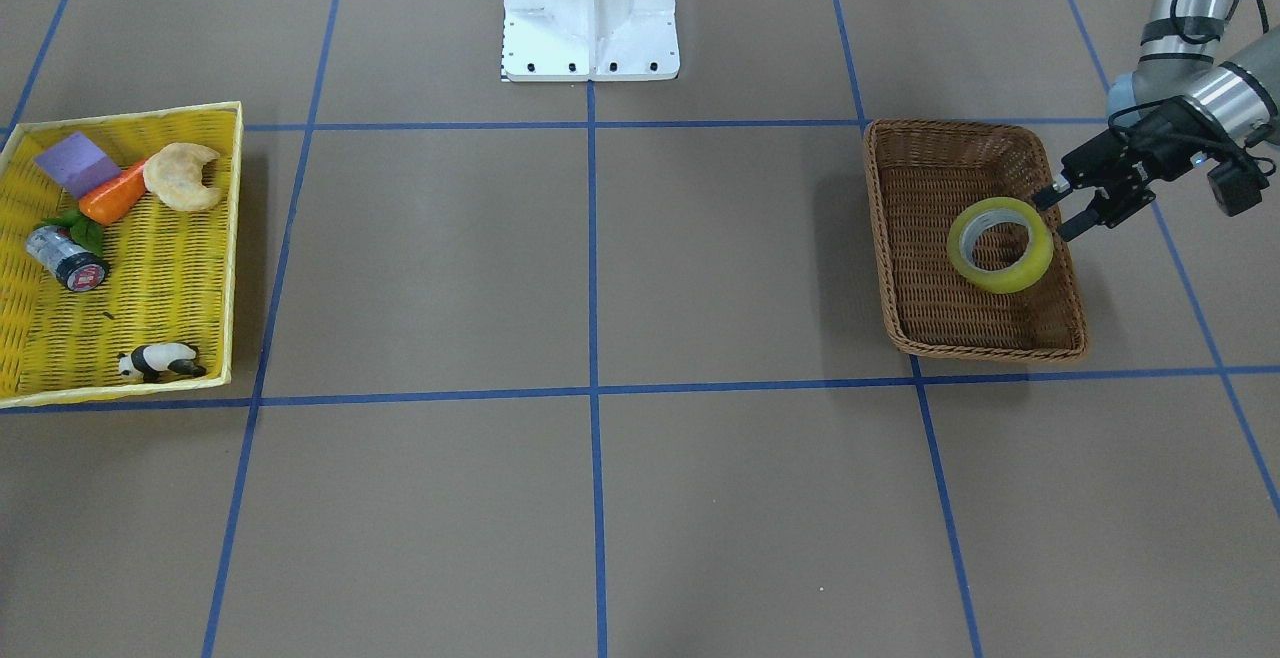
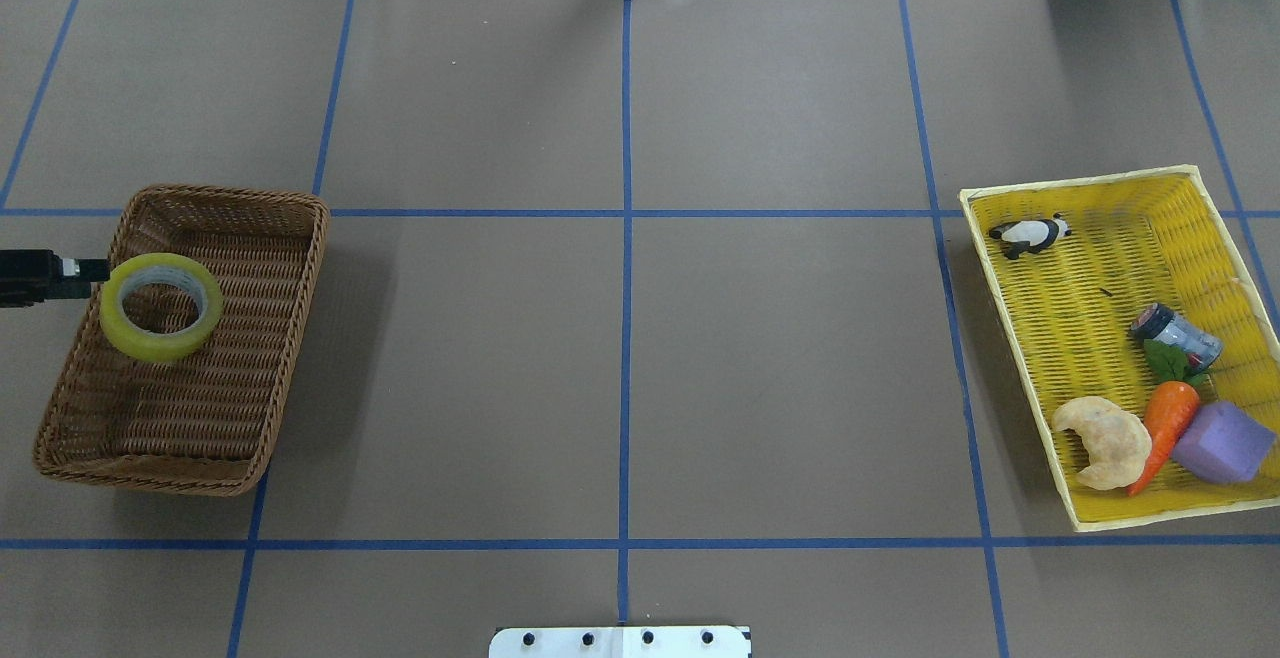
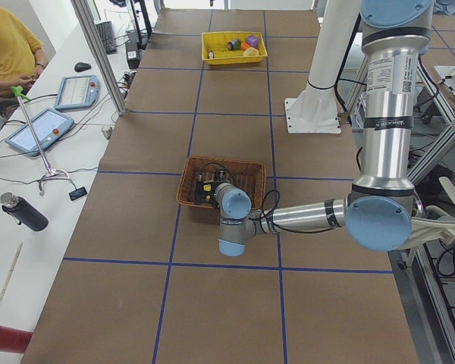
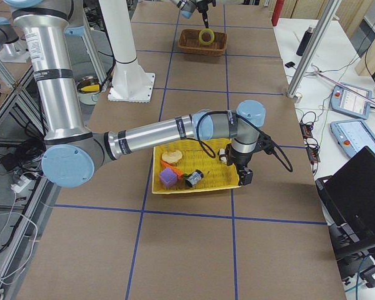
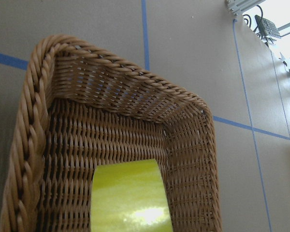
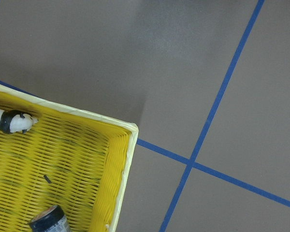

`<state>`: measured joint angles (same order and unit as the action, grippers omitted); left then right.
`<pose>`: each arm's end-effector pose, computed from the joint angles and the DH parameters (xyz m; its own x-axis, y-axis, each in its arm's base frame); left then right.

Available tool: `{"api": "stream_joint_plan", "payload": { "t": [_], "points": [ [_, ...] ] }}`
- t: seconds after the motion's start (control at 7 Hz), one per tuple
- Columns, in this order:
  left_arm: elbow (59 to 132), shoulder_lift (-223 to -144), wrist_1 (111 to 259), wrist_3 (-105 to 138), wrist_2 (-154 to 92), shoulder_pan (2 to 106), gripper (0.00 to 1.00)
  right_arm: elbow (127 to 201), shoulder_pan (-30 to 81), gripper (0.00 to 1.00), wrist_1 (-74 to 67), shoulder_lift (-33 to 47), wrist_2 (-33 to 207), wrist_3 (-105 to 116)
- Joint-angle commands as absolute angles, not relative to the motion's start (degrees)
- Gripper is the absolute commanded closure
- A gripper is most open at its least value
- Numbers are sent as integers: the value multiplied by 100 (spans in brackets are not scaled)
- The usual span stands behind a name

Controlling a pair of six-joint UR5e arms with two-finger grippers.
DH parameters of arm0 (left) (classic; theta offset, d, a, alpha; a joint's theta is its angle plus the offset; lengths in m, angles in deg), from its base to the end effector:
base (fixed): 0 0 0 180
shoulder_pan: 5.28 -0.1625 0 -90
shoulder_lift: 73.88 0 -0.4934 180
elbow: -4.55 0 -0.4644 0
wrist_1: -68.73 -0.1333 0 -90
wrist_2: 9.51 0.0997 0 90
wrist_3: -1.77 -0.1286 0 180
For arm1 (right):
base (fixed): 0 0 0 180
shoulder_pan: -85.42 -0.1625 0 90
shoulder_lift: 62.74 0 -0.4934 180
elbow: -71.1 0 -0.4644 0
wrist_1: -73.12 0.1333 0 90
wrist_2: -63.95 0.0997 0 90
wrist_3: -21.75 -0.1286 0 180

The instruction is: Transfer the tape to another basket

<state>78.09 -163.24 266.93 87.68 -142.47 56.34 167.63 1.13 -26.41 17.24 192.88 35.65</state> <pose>0.2120 -0.4885 0.6909 0.0137 0.0844 -0.9963 0.3198 0.9437 0.0844 -0.0117 -0.6442 0.6032 0.7202 -0.3866 0.5760 0.2800 0.9217 0.2685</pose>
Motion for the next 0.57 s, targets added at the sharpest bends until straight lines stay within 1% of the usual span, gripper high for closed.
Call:
{"api": "stream_joint_plan", "payload": {
  "t": [0.0, 0.14, 0.43],
  "points": [
    [7811, -16353, 26630, 8729, -14846, 6501, 2, 16770, 113, 0, -2637, 1724, 19289, 3546],
    [7776, -16353, 26587, 8120, -14803, 6652, 2, 16761, 113, 0, -2637, 1733, 19280, 3564],
    [7811, -16353, 25765, 6410, -14777, 7326, 2, 16761, 113, 0, -2637, 1742, 19280, 3564]
  ]
}}
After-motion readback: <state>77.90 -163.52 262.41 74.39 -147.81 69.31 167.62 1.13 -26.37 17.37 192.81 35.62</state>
